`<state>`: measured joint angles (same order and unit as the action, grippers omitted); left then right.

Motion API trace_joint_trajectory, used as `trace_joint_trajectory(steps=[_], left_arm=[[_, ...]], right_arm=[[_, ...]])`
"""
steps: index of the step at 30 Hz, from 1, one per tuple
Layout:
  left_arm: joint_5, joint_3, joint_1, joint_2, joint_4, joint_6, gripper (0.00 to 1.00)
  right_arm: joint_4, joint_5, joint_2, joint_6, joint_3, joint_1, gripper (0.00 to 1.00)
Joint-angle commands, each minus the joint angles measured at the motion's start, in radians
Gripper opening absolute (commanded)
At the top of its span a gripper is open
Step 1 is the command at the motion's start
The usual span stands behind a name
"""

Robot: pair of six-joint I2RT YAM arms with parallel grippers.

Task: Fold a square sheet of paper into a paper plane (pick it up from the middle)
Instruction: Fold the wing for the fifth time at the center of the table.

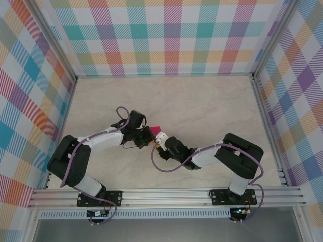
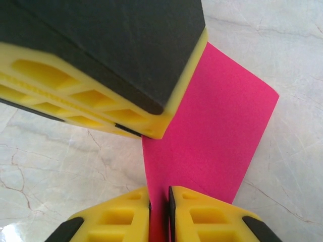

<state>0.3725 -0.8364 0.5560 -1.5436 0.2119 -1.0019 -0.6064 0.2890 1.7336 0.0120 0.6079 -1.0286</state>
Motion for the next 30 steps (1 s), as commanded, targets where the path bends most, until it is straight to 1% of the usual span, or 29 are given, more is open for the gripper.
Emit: trace_joint_trajectory(steps=[1,5,7,10,13,15,22,25,30], left_arm=[[-0.01,-0.034,0.009,-0.002,0.025,0.002,0.13],[-0.042,-0.05,-0.005,0.029,0.057,0.025,0.28],[-0.064,-0.052,-0.019,0.054,0.106,0.038,0.36],[-0.091,-0.042,-0.048,0.098,0.122,0.049,0.46],[-0.11,-0.017,-0.07,0.138,0.111,0.051,0.53],[-0.118,0.002,-0.073,0.151,0.089,0.052,0.57],[-0.071,0.095,-0.073,0.156,-0.079,0.046,0.57],[-0.049,0.12,-0.073,0.148,-0.131,0.057,0.54],[-0.006,0.163,-0.072,0.119,-0.224,0.056,0.44]], right_arm=[[-0.041,-0.058,-0.015,0.058,-0.001,0.007,0.15],[-0.045,-0.131,-0.014,0.131,-0.012,0.046,0.13],[-0.045,-0.176,-0.014,0.164,-0.017,0.068,0.11],[-0.052,-0.239,-0.017,0.221,-0.023,0.103,0.09],[-0.067,-0.325,-0.014,0.287,-0.027,0.145,0.08],[-0.064,-0.356,-0.011,0.314,-0.021,0.159,0.07],[-0.087,-0.478,0.012,0.42,-0.027,0.225,0.08],[-0.078,-0.514,0.024,0.454,-0.019,0.244,0.09],[-0.055,-0.557,0.043,0.484,-0.012,0.257,0.14]])
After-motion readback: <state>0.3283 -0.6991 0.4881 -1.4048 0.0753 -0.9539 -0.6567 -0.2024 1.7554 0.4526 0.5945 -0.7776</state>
